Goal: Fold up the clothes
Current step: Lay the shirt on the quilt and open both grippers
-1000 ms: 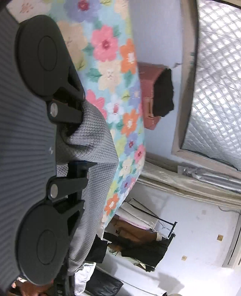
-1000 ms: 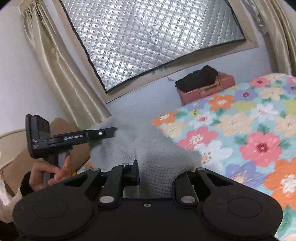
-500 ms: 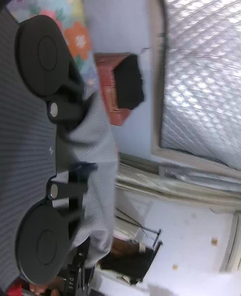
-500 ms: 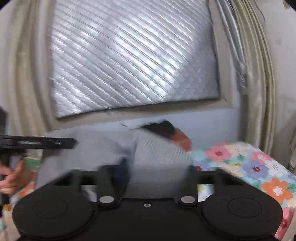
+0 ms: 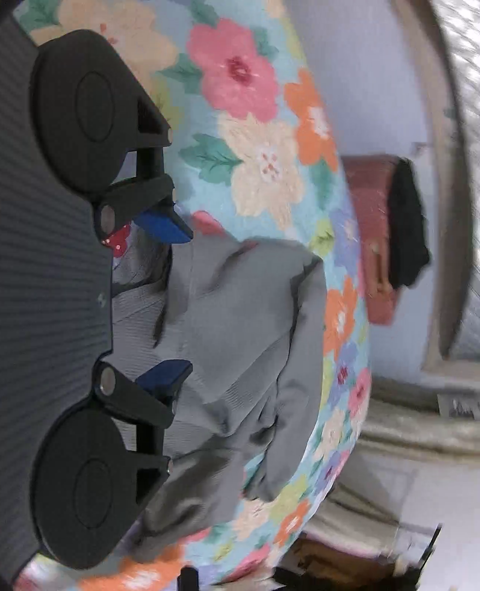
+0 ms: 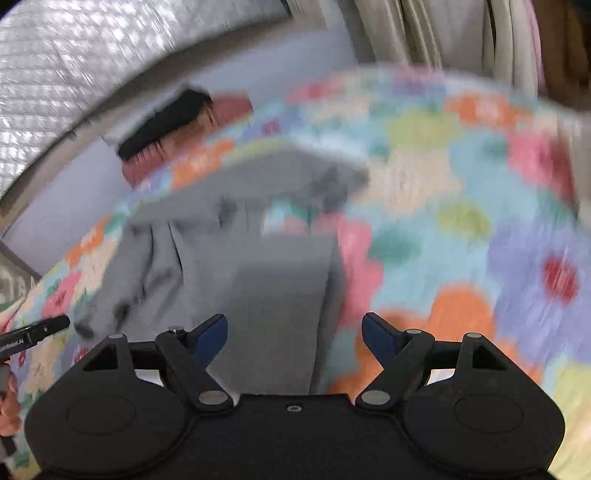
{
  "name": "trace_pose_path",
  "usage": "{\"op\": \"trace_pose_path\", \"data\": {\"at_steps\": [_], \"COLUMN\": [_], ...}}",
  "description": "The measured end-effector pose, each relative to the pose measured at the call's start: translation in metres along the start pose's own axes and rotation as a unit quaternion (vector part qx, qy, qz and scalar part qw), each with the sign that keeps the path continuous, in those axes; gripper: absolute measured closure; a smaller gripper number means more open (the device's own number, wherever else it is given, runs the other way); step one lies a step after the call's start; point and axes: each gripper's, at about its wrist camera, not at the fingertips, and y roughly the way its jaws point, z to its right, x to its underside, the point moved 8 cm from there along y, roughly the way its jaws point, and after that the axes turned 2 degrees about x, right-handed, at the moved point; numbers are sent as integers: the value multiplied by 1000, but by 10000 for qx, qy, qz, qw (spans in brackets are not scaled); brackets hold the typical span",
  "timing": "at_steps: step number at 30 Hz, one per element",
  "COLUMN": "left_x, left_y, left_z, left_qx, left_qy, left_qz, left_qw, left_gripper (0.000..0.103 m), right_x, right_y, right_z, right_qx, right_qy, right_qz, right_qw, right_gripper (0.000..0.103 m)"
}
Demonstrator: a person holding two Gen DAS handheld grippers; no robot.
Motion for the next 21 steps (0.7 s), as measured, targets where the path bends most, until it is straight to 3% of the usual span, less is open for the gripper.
{"op": "trace_pose_path", "data": {"at_steps": [2, 5, 8, 13, 16, 18, 20, 21], "left_x": [7, 8, 10, 23, 32, 37, 42, 45], "left_y": [-3, 3, 5, 17, 33, 44, 44, 42], "left_z": [6, 16, 22, 33, 24, 2, -20, -27], "left_qx": [2, 323, 342, 452, -9, -371, -132, 83], "left_qy": [310, 570, 716, 939, 964, 619, -320, -901], "left_qz": [189, 40, 86, -239, -707, -1093, -1267, -1370], "left_qw": [9993, 9978, 9968, 9943, 9928, 9914, 9913, 9864], "left_gripper": [34, 33, 29, 25, 17, 16, 16, 16], "right_x": [6, 11, 23, 43, 63, 63, 55, 51], "right_y": [6, 7, 9, 9, 19, 24, 30, 33], "right_z": [-6, -11, -9, 1, 10, 9, 5, 3], "right_qx": [-66, -338, -481, -458, -659, -800, -935, -1003], "right_qy": [-2, 278, 569, 974, 1566, 1724, 1720, 1717], "right_qz": [-126, -174, -307, -680, -1110, -1065, -867, -767], "right_qw": [9999, 9989, 9967, 9919, 9792, 9760, 9768, 9770], "right_gripper": [19, 19, 19, 19, 17, 16, 16, 17]}}
